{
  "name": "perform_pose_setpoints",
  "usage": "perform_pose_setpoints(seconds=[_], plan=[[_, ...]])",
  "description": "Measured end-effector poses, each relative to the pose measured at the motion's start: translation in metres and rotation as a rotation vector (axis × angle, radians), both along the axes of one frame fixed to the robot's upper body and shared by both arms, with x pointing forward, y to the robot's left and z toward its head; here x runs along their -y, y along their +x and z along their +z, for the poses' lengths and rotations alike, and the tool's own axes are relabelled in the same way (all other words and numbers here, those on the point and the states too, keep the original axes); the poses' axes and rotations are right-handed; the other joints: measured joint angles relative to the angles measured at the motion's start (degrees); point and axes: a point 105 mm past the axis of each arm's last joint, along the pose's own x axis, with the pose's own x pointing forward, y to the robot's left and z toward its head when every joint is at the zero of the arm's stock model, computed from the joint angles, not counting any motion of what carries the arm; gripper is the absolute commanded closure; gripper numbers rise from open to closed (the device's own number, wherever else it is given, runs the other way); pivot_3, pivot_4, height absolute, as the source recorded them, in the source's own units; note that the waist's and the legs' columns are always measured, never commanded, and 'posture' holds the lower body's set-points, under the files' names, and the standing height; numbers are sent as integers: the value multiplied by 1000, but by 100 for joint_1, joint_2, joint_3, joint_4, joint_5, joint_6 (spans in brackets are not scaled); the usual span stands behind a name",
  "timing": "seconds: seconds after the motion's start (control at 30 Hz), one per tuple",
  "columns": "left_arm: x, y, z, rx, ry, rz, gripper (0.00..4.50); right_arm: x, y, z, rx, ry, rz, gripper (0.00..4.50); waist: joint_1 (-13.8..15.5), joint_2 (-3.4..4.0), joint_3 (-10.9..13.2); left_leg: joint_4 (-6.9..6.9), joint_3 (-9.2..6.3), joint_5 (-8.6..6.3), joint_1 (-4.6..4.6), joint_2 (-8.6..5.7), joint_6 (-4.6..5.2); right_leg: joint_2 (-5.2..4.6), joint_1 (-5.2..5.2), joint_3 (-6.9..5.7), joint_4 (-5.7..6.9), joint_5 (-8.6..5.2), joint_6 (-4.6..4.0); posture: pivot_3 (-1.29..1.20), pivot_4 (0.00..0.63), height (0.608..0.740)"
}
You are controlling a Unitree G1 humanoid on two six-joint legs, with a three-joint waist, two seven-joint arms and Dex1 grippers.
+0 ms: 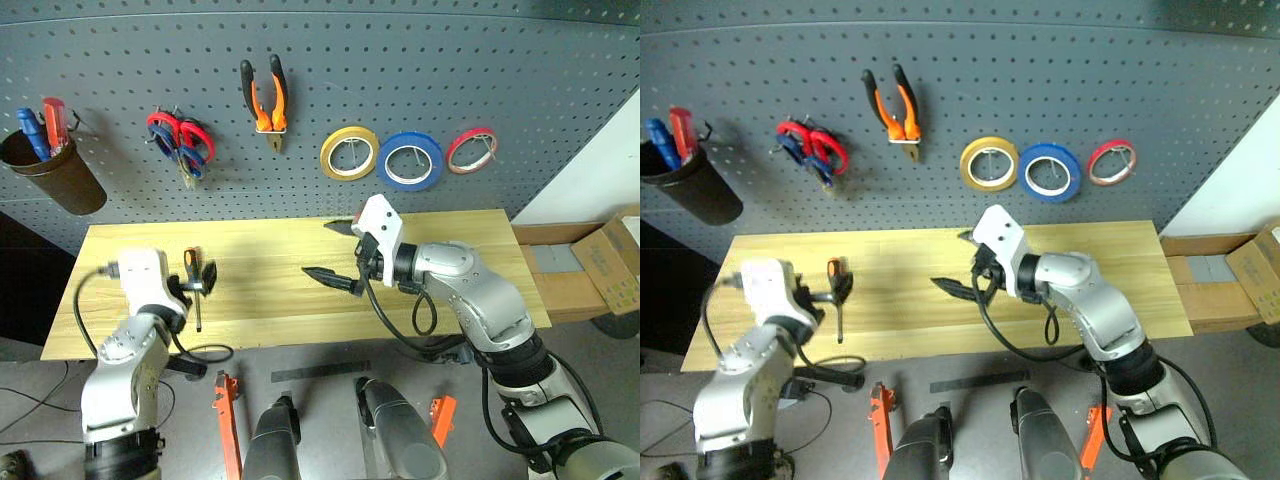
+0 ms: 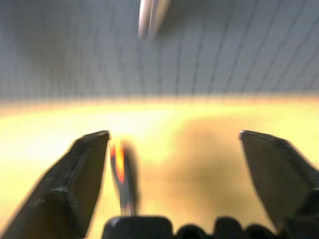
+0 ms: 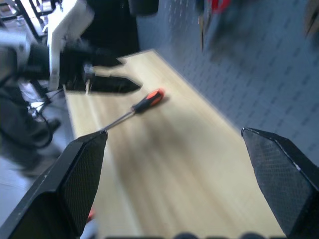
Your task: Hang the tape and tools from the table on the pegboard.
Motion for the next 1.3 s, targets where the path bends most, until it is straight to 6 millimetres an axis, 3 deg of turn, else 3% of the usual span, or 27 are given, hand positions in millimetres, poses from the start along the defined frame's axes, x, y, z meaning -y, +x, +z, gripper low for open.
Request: perform_pose_setpoints(seconds=[0.1, 0.3, 0.5, 0.9, 1.03, 1.3], plan=[[-15, -6, -7, -69, -14, 78, 17, -3, -5, -9, -121, 0, -21, 0, 0, 0, 0, 31, -17, 0, -5, 0, 0, 8, -1, -7, 28, 0, -3, -206, 304, 740], [-58, 7, -2, -198, -21, 176, 17, -16, -6, -6, -295, -15, -91, 0, -17, -1, 1, 48, -20, 6, 8, -6, 8, 10, 3, -5, 52, -4, -24, -209, 319, 740], [-61, 34, 0, -223, -79, 126, 17, -26, 2, 5, -213, -24, -141, 0, -25, 0, 9, 30, -11, 6, -3, -3, 6, 8, -11, -8, 45, -1, -13, -216, 346, 740], [-61, 69, -27, -293, -161, 157, 17, -52, -4, 16, -151, 0, -106, 0, -46, -18, 93, 28, -15, 3, -20, -1, 2, 3, -29, -10, 45, -8, -11, -239, 383, 740], [-59, 78, -31, -294, -193, 172, 913, -52, -3, 15, -154, -5, -112, 0, -41, -21, 135, 29, -15, 3, -23, -1, 2, 3, -31, -11, 44, -8, -10, -249, 394, 740], [-48, 96, -20, -273, -171, 130, 3726, -51, -2, 13, -164, -14, -123, 0, -54, -22, 220, 22, -12, 3, -26, -2, 1, 1, -38, -10, 42, -9, -9, -264, 400, 740]])
